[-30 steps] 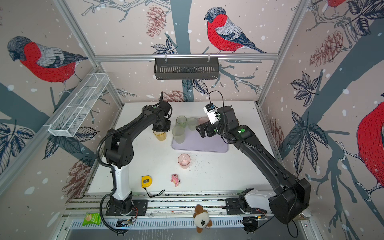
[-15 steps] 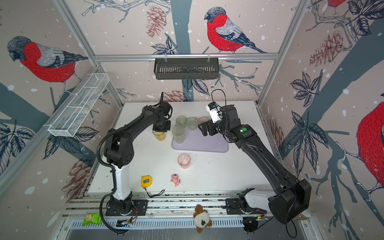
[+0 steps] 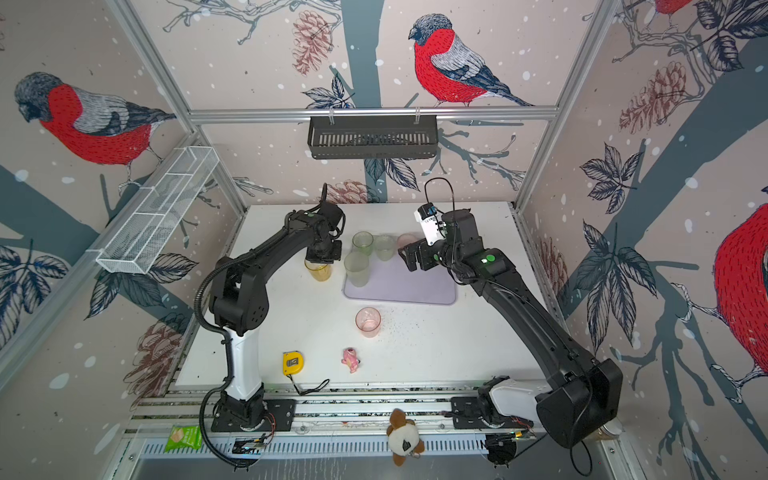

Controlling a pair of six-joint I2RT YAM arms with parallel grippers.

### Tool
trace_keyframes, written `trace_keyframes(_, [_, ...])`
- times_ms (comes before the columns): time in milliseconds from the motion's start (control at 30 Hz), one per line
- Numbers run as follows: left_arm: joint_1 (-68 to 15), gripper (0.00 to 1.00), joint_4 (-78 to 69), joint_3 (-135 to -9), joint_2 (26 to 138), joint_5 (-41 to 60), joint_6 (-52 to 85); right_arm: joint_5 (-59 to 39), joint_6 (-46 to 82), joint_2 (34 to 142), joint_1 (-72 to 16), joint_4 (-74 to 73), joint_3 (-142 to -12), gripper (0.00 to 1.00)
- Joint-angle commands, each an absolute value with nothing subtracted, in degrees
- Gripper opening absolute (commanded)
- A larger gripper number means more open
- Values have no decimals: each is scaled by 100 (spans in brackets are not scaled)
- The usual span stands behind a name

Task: Place the glasses into the tray
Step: 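Lower the left gripper into the amber cup and close on its rim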

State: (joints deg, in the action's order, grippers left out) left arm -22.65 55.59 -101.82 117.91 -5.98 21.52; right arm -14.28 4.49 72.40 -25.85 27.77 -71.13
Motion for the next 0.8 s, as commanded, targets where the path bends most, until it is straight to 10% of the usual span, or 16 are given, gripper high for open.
trace_keyframes(0, [-2268,13,5609,-10143,11763,-630,2134,-1442,379,7238,-2581,2768,-7215,99])
trace_keyframes(767, [-2268,0,5597,-9868,11584,-685,2129,-1413,335,7207,-2538,2804,-7256,99])
